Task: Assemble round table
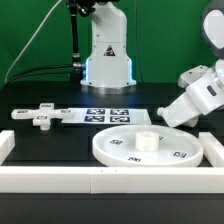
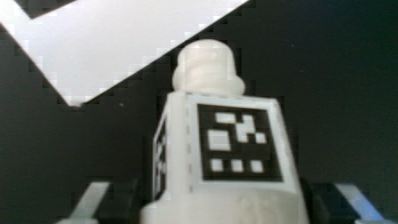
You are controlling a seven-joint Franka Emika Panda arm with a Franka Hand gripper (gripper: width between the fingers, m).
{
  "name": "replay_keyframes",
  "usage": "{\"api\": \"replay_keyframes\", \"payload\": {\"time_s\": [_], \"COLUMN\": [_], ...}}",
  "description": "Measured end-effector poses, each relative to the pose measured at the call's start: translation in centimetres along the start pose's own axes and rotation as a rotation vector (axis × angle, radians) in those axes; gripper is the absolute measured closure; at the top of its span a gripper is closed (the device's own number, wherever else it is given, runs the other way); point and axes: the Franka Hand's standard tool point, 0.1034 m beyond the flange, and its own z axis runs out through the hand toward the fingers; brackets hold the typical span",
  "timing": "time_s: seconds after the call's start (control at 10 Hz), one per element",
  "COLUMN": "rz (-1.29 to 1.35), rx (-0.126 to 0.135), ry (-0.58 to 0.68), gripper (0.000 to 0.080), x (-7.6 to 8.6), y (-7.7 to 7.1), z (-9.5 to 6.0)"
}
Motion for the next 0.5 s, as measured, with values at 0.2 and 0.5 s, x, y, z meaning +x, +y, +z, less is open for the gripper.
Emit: {"api": "replay_keyframes", "payload": {"time_s": [0.2, 0.5], "rz": [0.001, -0.008], "rx": [0.004, 0.02], "ry": [-0.003, -0.033], "gripper": [0.0393, 0.0392], "x": [-0.3, -2.9], "y": [0.4, 1.4], "z": [-0.1, -1.5]}}
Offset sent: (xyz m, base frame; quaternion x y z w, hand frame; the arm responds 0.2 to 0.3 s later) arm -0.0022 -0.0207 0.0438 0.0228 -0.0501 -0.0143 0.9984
